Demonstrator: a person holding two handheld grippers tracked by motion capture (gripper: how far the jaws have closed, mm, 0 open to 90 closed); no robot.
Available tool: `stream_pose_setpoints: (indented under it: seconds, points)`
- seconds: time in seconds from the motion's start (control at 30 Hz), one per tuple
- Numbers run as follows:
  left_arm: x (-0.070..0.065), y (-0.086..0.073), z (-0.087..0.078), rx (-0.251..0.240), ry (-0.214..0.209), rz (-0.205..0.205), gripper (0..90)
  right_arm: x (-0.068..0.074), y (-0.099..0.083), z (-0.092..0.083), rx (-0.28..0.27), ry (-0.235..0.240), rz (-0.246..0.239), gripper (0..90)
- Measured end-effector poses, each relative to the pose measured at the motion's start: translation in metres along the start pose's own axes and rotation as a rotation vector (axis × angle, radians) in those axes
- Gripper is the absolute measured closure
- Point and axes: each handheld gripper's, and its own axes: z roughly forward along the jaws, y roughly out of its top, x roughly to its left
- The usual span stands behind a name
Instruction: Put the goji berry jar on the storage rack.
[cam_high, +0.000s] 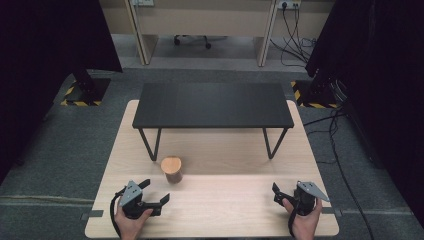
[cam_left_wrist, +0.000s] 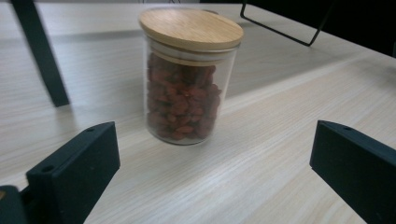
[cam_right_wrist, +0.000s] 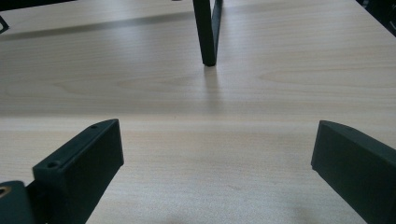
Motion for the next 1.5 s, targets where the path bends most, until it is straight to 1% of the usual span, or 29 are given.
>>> stream_pose_setpoints:
  seconds: [0.07,0.2,0.27,0.33,0.4,0.5,0.53,0.57,0.63,0.73,0.77,0.8,0.83,0.87,0.9,0.97,1.07,1.1,1.17,1.2,1.27,1.3,1.37,1.47,1.5]
  points:
    - [-0.002,0.004,0.009,0.009,0.01,-0.009,1.1,-0.001,0.0,0.0,0.0,0.002,0.006,2.3]
    - [-0.007,0.017,0.027,0.041,0.039,-0.008,0.9,-0.002,0.001,0.0,0.004,0.003,0.012,2.3]
    - [-0.008,0.021,0.034,0.042,0.05,-0.011,1.8,-0.001,0.001,0.0,0.004,-0.001,0.015,2.4]
    - [-0.008,0.025,0.042,0.043,0.063,-0.024,1.8,-0.002,0.001,0.0,0.003,0.0,0.018,2.5]
    - [-0.008,0.03,0.048,0.048,0.075,-0.026,1.9,-0.002,0.001,0.0,0.004,0.003,0.018,2.5]
    - [-0.007,0.034,0.055,0.049,0.086,-0.037,3.2,-0.003,0.001,0.001,0.006,0.007,0.016,2.5]
    - [-0.006,0.036,0.058,0.052,0.084,-0.046,3.4,-0.002,0.001,0.0,0.005,0.007,0.014,2.6]
    - [-0.006,0.037,0.061,0.051,0.085,-0.045,3.5,-0.002,0.001,0.0,0.004,0.007,0.014,2.6]
    - [-0.005,0.039,0.065,0.059,0.08,-0.041,5.5,-0.002,0.001,0.001,0.004,0.006,0.01,2.7]
    - [-0.007,0.04,0.071,0.066,0.085,-0.041,9.9,-0.002,0.001,0.001,0.005,0.007,0.01,2.8]
    - [-0.009,0.038,0.072,0.059,0.092,-0.044,12.8,-0.002,0.001,0.001,0.006,0.007,0.01,2.8]
    - [-0.012,0.037,0.072,0.061,0.108,-0.042,16.7,-0.002,0.001,0.001,0.004,0.007,0.012,2.8]
    - [-0.014,0.036,0.071,0.053,0.121,-0.042,20.7,-0.001,0.001,0.0,0.003,0.006,0.013,2.9]
    - [-0.015,0.036,0.071,0.053,0.121,-0.043,22.0,-0.001,0.001,0.0,0.003,0.005,0.014,2.9]
    - [-0.016,0.035,0.07,0.053,0.123,-0.042,22.2,-0.002,0.001,0.0,0.003,0.005,0.014,2.9]
    - [-0.019,0.035,0.07,0.055,0.133,-0.027,22.8,-0.002,0.001,0.001,0.006,0.005,0.012,2.9]
    - [-0.022,0.036,0.07,0.056,0.143,-0.032,23.0,-0.001,0.001,0.001,0.008,0.002,0.011,3.1]
    - [-0.022,0.037,0.069,0.055,0.144,-0.04,23.4,-0.001,0.001,0.001,0.007,0.002,0.01,3.1]
    - [-0.019,0.042,0.066,0.063,0.119,-0.068,24.5,0.0,0.001,0.001,0.005,0.001,0.01,3.1]
    - [-0.02,0.044,0.064,0.063,0.113,-0.066,24.8,0.0,0.001,0.001,0.004,0.0,0.011,3.2]
    - [-0.025,0.053,0.057,0.067,0.118,-0.046,24.9,0.0,0.001,0.001,0.004,-0.001,0.01,3.2]
    - [-0.027,0.057,0.053,0.061,0.117,-0.037,25.0,0.0,0.001,0.001,0.004,-0.001,0.011,3.2]
    - [-0.03,0.067,0.04,0.034,0.101,-0.037,25.0,0.0,0.001,0.001,0.005,-0.002,0.009,3.3]
    - [-0.037,0.083,0.022,0.002,0.111,-0.022,25.1,0.001,0.001,0.001,0.004,-0.006,0.008,3.4]
    - [-0.04,0.09,0.014,-0.016,0.113,-0.016,25.1,0.001,0.001,0.001,0.005,-0.007,0.007,3.5]
